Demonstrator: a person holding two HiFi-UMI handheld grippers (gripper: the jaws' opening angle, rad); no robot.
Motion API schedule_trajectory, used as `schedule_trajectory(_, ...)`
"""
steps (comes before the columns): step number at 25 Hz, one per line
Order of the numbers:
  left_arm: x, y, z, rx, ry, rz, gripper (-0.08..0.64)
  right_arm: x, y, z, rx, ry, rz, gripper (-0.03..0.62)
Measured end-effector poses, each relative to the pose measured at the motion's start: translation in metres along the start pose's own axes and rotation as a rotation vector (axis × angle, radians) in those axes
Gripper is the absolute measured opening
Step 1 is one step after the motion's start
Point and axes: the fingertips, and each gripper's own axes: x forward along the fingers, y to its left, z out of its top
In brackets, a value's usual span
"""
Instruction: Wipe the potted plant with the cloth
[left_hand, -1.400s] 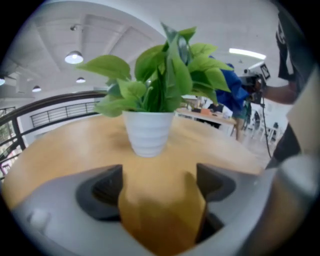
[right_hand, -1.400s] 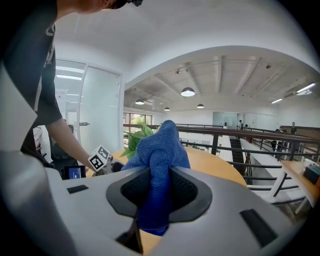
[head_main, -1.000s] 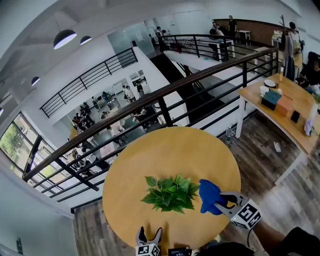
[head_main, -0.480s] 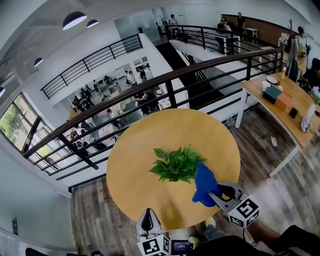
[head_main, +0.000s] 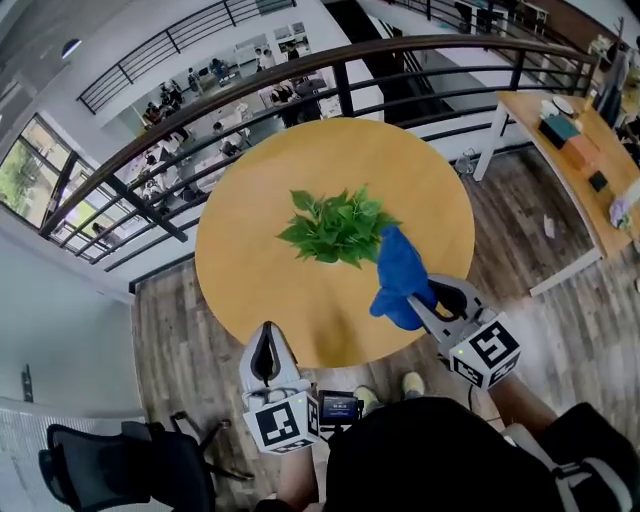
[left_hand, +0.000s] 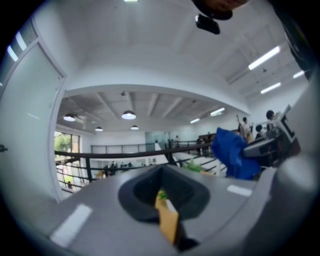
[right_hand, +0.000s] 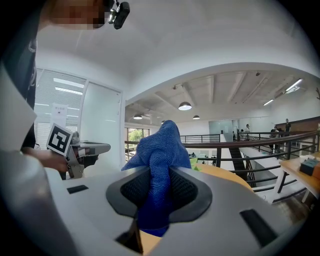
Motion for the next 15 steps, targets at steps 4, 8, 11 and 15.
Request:
schedule_trajectory(4,-0.001,-0.007,-0.002,0.008,0.022,0.009,-0.005,-0.001,-0.004,-0.007,0.009,0.000,0.021,0.103)
schedule_trajectory(8,-0.001,-0.020,-0.006,0.014,0.041,0.005,-0.005,-0.003,-0.007,-0.011,0.001,0.003,0.035,0.103)
schedule_trajectory(11,0.000,-0.023,-0.002,0.021,0.038,0.005,-0.005,-0.002,-0.007,-0.011,-0.002,-0.004,0.042,0.103)
schedule_trajectory(15,0.000,-0.024,0.003,0.033,0.028,0.007,-0.005,0.000,-0.005,-0.009,-0.008,-0.008,0.049,0.103)
